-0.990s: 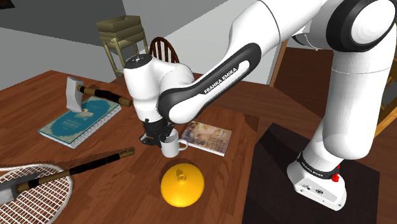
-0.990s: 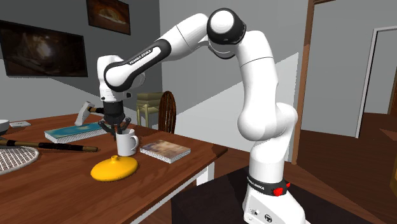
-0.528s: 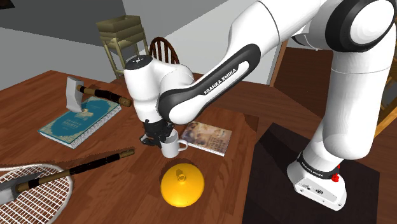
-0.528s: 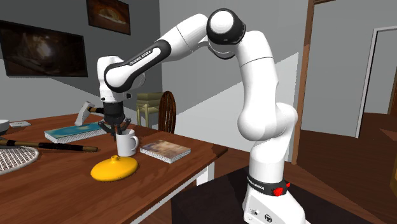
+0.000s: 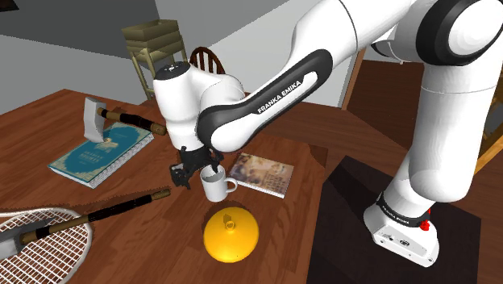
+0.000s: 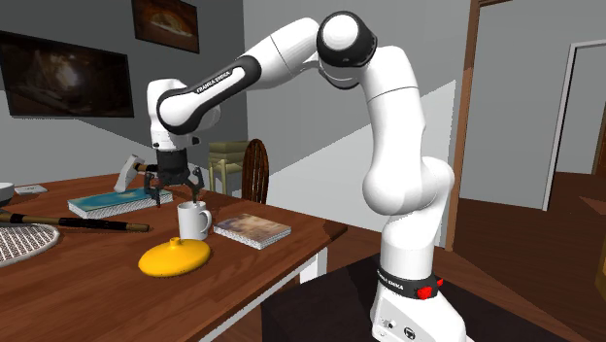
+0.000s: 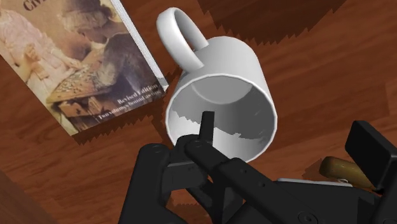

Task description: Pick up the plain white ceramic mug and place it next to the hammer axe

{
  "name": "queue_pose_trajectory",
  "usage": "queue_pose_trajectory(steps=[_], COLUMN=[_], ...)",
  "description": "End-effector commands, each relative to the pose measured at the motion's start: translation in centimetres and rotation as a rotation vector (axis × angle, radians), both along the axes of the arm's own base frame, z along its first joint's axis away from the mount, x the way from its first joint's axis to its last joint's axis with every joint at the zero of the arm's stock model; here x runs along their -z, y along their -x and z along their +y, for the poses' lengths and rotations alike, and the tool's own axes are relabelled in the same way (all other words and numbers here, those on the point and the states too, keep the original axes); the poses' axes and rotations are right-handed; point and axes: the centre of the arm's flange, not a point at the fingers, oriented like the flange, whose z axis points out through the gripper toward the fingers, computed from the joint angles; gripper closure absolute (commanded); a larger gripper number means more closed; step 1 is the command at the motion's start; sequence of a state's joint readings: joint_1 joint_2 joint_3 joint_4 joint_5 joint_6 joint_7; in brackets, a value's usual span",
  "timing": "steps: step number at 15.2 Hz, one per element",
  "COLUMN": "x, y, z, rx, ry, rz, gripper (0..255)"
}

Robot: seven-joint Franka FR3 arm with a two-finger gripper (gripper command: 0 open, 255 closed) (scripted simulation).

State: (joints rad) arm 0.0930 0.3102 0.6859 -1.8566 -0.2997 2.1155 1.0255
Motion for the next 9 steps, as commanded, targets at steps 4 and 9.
queue_pose_trajectory(steps=[4, 9], x=[-3.4, -3.4], y=[0.5, 0.5], z=[0.0, 0.0], rx=[0.0, 0.0], ry=[0.001, 0.001], rz=[0.001, 0.001], gripper=[0, 0])
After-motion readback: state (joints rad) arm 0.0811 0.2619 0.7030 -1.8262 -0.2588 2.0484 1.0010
